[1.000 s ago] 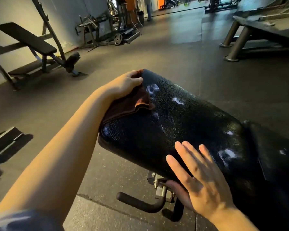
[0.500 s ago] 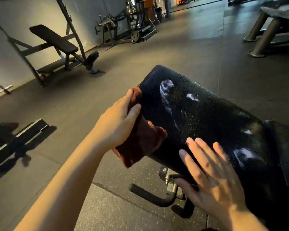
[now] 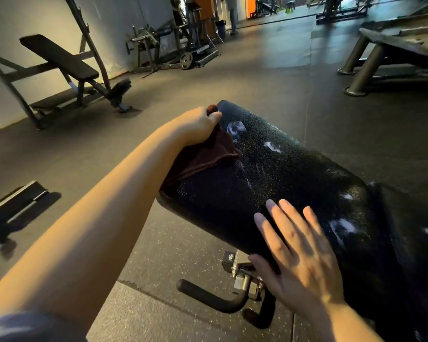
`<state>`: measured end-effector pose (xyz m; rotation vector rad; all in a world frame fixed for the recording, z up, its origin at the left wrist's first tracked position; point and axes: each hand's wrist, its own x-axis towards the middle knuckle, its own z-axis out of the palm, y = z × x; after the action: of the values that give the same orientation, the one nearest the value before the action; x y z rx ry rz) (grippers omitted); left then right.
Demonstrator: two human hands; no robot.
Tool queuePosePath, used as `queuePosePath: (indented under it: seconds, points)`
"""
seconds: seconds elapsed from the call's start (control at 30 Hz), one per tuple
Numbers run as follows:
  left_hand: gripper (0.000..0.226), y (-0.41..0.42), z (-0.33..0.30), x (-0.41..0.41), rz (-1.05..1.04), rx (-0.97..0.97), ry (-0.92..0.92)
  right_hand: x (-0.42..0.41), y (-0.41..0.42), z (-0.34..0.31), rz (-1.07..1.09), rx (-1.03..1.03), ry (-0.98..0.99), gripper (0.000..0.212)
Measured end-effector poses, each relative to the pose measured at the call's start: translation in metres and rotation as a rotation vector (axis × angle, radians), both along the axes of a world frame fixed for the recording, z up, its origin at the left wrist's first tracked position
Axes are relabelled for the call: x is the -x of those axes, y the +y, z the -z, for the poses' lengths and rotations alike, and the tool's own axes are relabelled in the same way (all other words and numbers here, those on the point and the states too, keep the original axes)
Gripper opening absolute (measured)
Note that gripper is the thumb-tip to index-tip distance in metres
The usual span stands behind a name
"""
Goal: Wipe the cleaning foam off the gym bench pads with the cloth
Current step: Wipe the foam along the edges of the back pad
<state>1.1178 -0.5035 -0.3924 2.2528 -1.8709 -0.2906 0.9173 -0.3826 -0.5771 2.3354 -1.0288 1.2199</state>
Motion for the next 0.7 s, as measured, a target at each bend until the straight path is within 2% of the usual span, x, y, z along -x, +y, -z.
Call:
queuePosePath:
  seconds: [0.13,0.3,0.5,0.7]
  points:
    - [0.047,0.036,0.006,-0.004,0.071,0.017,0.059,0.001,0.01,0.005,-0.047,-0.017,-0.023,0.058]
    - [0.059,0.112,0.014,-0.008,0.153,0.05,0.017,0.001,0.012,0.003,-0.096,-0.074,-0.075,0.06]
    - [0.058,0.152,0.028,0.008,0.136,0.149,-0.297,0.002,0.013,0.003,-0.142,-0.153,-0.142,0.06]
    - [0.056,0.095,0.03,0.027,0.094,0.17,-0.569,-0.002,0.004,-0.016,-0.059,-0.183,-0.307,0.056]
